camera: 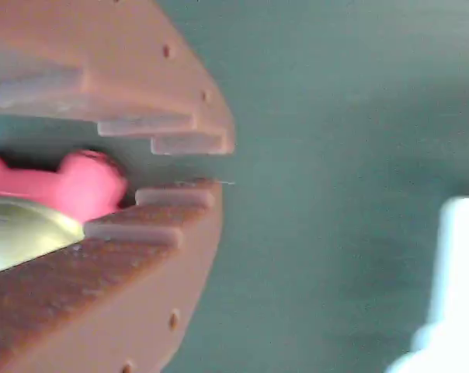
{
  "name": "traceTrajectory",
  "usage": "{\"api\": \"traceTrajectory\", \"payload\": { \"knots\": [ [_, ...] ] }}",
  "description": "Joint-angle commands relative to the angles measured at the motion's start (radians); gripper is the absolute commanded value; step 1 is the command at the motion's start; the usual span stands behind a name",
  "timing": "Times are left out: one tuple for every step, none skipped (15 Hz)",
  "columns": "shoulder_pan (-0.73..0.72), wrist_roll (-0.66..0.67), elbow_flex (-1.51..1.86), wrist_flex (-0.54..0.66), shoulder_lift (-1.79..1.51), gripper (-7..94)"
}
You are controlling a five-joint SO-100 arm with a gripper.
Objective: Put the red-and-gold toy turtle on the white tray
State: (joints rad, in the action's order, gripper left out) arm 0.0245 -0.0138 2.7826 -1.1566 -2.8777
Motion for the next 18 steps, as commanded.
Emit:
{"api": "traceTrajectory", "payload": {
  "knots": [
    [0.107,0.037,-0.262,-0.006,0.268,0],
    [0.176,0.067,-0.353,-0.025,0.385,0],
    [0.241,0.095,-0.428,-0.029,0.485,0],
    [0.293,0.143,-0.488,-0.038,0.565,0],
    [0.341,0.192,-0.537,-0.06,0.627,0],
    [0.382,0.239,-0.583,-0.083,0.683,0],
    [0.417,0.275,-0.638,-0.114,0.736,1],
    [0.445,0.299,-0.695,-0.147,0.785,4],
    [0.465,0.336,-0.753,-0.192,0.841,6],
    [0.48,0.376,-0.804,-0.218,0.893,19],
    [0.491,0.411,-0.844,-0.222,0.94,41],
    [0.497,0.439,-0.873,-0.218,0.98,50],
    [0.499,0.468,-0.891,-0.218,1.014,56],
    [0.499,0.491,-0.904,-0.218,1.045,61],
    [0.494,0.505,-0.917,-0.225,1.077,69],
    [0.488,0.505,-0.933,-0.23,1.114,71],
    [0.479,0.497,-0.946,-0.238,1.146,71],
    [0.474,0.482,-0.96,-0.242,1.175,71]
  ]
}}
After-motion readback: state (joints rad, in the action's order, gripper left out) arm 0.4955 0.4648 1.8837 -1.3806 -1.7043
